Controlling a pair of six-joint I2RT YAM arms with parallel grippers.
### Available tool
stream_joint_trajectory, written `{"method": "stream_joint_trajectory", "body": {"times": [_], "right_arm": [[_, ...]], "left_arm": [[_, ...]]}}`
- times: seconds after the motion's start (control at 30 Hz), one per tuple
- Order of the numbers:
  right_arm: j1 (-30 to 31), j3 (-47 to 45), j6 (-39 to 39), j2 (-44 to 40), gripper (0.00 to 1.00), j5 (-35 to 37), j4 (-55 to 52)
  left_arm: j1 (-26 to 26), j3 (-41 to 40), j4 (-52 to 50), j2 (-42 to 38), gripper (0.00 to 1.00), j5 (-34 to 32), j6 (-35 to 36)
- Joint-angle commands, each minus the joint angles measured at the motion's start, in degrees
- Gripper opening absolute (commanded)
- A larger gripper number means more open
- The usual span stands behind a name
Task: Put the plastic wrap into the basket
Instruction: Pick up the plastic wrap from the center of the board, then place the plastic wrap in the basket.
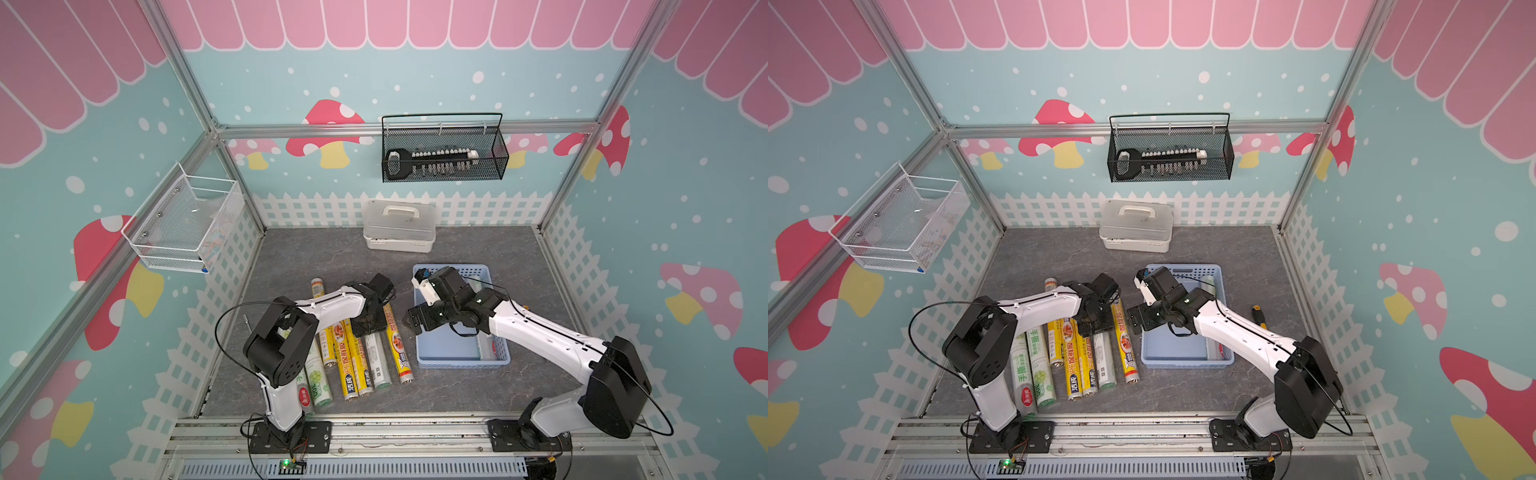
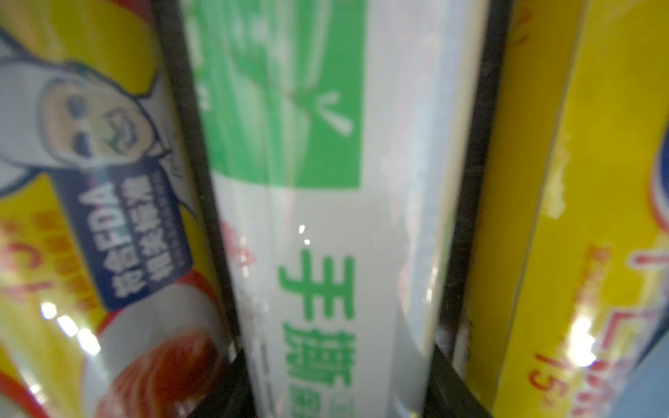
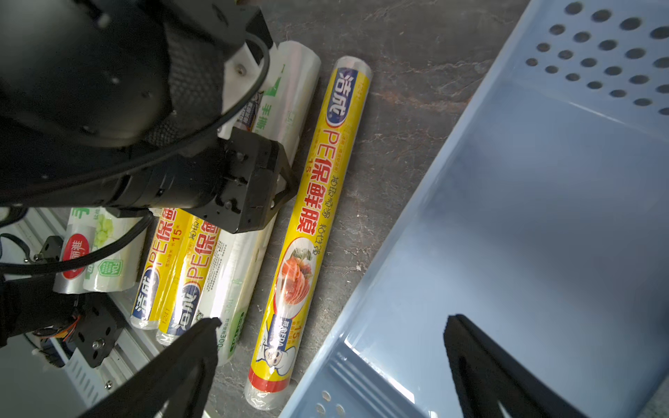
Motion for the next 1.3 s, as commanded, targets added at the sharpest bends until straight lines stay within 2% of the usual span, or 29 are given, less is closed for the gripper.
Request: {"method": "stream_joint_trajectory", "body": {"times": [0.0, 0.37, 0.67, 0.8, 1.07, 1.27], "right_arm": [[0.14, -1.66, 0.5, -3.9, 1.0, 4.95, 1.08], [-0.21, -4.55, -0.25, -8.9, 1.0, 6.86, 3.25], [-7.08, -5.34, 1.24, -12.95, 1.0, -3.38, 4.21], [-13.63, -7.15, 2.86, -14.99, 0.99, -9.35, 4.32], [-21.93, -9.77, 0.88, -18.98, 1.0, -12.39, 0.53], [-30.63, -13.14, 1.01, -22.39, 1.0, -16.4, -0.98]], "left_arm": [[-0.44, 1.91, -0.32, -5.02, 0.32, -1.85, -1.28], [-2.01, 7.26, 0.2, -12.69, 0.18, -1.29, -1.32], [-4.25, 13.87, 7.39, -13.41, 0.16, 4.41, -1.96], [-5.62, 18.46, 12.03, -9.65, 0.15, 7.78, -3.07], [-9.21, 29.79, 14.03, 2.46, 0.16, 15.21, -3.86], [-11.5, 38.57, 13.88, 12.48, 0.18, 20.58, -4.41]]}}
